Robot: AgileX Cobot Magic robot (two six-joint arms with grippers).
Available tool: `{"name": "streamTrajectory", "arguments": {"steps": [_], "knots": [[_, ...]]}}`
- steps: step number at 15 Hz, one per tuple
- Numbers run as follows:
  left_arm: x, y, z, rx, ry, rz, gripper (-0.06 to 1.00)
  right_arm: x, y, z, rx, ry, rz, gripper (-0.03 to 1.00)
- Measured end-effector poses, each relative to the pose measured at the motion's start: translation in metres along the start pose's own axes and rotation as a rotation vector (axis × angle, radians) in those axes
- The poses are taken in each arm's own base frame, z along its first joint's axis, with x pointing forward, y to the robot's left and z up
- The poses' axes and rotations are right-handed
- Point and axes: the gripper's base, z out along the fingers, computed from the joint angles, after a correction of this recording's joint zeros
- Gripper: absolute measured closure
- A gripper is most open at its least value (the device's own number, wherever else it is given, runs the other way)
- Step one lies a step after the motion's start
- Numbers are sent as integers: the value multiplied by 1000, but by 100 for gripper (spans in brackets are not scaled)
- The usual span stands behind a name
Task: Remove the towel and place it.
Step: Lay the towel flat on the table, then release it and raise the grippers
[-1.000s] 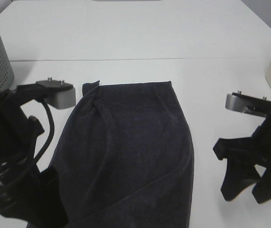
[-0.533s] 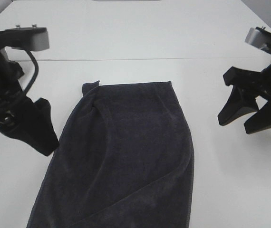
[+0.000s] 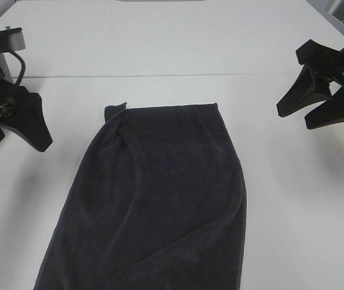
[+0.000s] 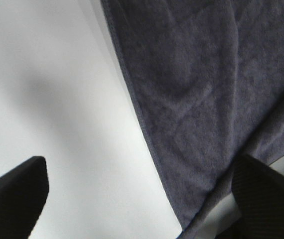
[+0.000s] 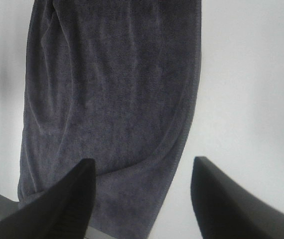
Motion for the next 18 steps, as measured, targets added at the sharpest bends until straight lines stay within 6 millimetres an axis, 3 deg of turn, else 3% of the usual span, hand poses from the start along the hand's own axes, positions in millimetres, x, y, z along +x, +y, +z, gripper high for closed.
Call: {"name": "streamTrajectory", "arguments": {"steps": [1,6,10,14,17,18], "knots": [[-22,8,8,-1,-6,0,1,-23,-2,10,-20,55,-41,41],[-86,23,43,88,-59,6,1,-100,-14,42,-63,123,-131,41],[-126,42,85,150,-97,-15,1,-153,-43,79,-127,137,-107,41],[-157,74,118,247,-196,-85,1,-182,-88,119,-248,119,-60,41],[-163,82,143,291,-200,-115,1,-189,-94,132,-283,100,-84,41],[-163,82,143,291,-200,-115,1,-189,-94,132,-283,100,-84,41]]}}
